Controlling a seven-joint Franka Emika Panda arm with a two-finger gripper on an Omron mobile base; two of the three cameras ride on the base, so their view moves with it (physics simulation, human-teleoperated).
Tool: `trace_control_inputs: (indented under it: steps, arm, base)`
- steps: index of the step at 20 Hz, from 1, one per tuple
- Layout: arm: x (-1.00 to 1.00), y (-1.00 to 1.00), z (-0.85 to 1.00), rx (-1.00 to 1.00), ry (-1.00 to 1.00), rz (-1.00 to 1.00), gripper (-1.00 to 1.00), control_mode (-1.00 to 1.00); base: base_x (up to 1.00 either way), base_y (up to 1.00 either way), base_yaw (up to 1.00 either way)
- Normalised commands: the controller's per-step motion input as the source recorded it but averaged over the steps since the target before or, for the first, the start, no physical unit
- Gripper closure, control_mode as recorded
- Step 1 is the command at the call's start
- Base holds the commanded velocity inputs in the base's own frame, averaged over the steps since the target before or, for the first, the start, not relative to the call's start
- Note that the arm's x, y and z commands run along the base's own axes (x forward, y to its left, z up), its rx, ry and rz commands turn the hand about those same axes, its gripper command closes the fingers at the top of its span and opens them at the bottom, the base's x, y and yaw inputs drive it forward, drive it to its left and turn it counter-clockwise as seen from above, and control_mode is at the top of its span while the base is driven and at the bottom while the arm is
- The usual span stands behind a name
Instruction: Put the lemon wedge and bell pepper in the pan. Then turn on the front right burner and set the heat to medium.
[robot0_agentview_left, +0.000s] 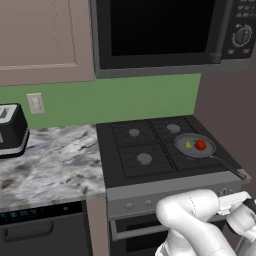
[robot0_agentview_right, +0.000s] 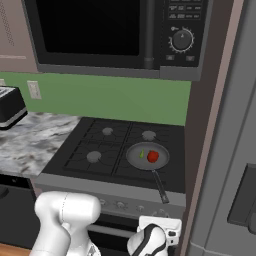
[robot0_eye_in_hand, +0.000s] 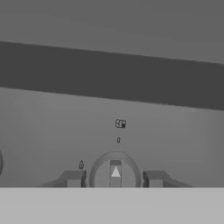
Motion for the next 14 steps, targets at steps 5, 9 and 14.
trace_control_inputs:
  steps: [5,9,14]
  arm:
    - [-0.02,0.0,0.02,-0.17,0.0,0.0,1.0,-1.0]
    - [0.0,0.0,0.05,-0.18,0.0,0.0,1.0,-1.0]
    - [0.0,0.0,0.06,-0.17,0.0,0.0,1.0,-1.0]
  base:
    - [0.0,0.0,0.0]
    - [0.0,0.0,0.0]
    - [0.0,0.0,0.0]
